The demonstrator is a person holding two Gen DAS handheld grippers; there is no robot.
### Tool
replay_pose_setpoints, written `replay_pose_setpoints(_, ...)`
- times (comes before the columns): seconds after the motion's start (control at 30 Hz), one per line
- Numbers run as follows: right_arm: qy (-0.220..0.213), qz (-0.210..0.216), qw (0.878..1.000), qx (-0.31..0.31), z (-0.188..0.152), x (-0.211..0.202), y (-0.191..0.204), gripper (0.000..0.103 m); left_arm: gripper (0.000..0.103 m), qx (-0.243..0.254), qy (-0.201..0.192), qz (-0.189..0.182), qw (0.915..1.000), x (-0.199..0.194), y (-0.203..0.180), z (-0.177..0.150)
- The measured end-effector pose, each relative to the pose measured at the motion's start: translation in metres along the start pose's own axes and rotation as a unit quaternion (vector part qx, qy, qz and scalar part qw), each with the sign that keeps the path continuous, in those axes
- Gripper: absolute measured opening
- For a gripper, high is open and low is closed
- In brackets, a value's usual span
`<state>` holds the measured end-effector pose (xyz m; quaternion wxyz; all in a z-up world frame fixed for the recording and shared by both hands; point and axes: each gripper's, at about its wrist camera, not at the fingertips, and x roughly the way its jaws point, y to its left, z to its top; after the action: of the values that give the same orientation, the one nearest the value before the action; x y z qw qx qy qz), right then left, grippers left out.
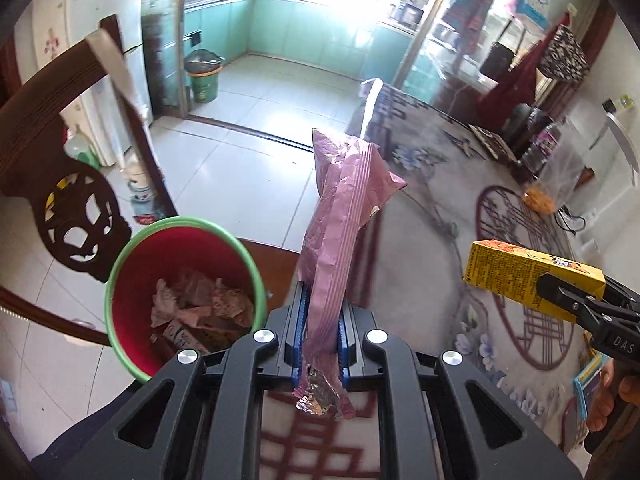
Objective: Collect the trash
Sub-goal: 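Carry the pink wrapper and yellow carton over the red bucket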
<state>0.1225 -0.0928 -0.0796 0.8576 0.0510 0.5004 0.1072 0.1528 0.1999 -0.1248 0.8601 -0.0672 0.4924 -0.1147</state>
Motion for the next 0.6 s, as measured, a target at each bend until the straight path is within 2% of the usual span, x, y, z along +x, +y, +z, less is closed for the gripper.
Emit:
replay_pose_setpoints(0.2, 0.004, 0.018, 0.999, -0.029, 0.009, 0.009, 0.024, 0.057, 0.011, -0.022, -0.002, 0.017, 0.9996, -0.003, 0.022, -0.003)
replay_pose_setpoints(0.6, 0.016, 0.053, 0.996, -0.067, 0.020, 0.027, 0.056, 0.057, 0.011, -0.046, -0.001, 0.041, 0.9981, -0.007, 0.040, -0.006)
